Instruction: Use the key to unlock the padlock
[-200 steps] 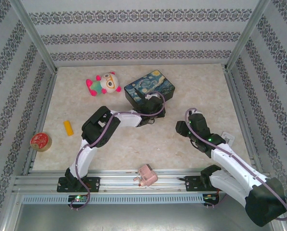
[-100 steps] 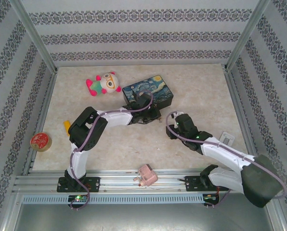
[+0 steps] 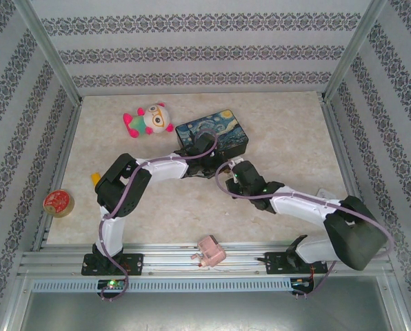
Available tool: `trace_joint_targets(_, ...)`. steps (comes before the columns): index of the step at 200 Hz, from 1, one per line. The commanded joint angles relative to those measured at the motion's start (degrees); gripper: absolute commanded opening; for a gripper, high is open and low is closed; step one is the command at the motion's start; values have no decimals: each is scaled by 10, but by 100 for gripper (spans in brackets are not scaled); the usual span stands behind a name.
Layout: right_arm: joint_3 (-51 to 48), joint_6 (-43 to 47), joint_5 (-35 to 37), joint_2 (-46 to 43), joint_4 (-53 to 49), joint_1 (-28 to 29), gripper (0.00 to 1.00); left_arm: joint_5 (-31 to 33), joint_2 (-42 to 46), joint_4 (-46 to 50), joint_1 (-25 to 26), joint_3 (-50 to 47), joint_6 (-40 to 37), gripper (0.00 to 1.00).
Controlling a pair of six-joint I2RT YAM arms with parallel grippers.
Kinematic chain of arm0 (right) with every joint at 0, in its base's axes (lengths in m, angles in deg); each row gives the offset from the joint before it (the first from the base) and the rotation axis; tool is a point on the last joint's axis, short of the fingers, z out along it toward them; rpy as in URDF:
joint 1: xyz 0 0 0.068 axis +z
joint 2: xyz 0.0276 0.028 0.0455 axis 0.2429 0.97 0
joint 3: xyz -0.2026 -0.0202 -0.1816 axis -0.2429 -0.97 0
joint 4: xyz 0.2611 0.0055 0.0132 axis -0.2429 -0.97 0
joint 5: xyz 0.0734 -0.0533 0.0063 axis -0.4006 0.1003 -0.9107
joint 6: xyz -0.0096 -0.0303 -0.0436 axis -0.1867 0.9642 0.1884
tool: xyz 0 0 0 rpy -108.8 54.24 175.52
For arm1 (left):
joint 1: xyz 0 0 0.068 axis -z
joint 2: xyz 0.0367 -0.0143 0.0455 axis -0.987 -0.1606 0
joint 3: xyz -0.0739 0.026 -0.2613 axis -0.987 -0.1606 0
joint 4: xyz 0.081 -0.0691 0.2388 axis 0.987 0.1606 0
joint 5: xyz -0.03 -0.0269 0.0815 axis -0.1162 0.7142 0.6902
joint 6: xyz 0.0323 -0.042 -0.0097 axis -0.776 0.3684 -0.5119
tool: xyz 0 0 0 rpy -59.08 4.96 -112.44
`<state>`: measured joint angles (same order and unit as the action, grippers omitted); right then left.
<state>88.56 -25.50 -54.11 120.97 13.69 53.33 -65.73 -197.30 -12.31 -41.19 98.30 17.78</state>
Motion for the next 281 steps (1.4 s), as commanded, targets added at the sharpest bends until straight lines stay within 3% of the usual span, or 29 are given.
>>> trace_joint_targets(1,27,25,25,23,19,5,25,-44,12,23,-5,-10,33,2)
trace_joint_targets(97,50,35,16,98,70,-12,21,-72,7,3,-5,-13,45,2)
trace_joint_targets(136,49,36,-4,118,110,-27,10,-86,8,9,-5,-12,41,2)
trace_joint_targets(157,39,10,-71,117,136,-55,0,-91,8,13,-5,-13,35,4)
trace_joint_targets(184,23,-52,-184,108,178,-103,0,-94,7,11,-5,-14,31,19)
trace_joint_targets(230,-7,-184,-343,114,264,-194,0,-97,5,4,-5,-19,30,29)
trace_joint_targets(253,-16,-232,-384,135,317,-214,0,-94,5,-3,-5,-20,32,31)
trace_joint_targets(281,-21,-267,-400,153,360,-217,0,-72,15,-14,-6,-27,31,40)
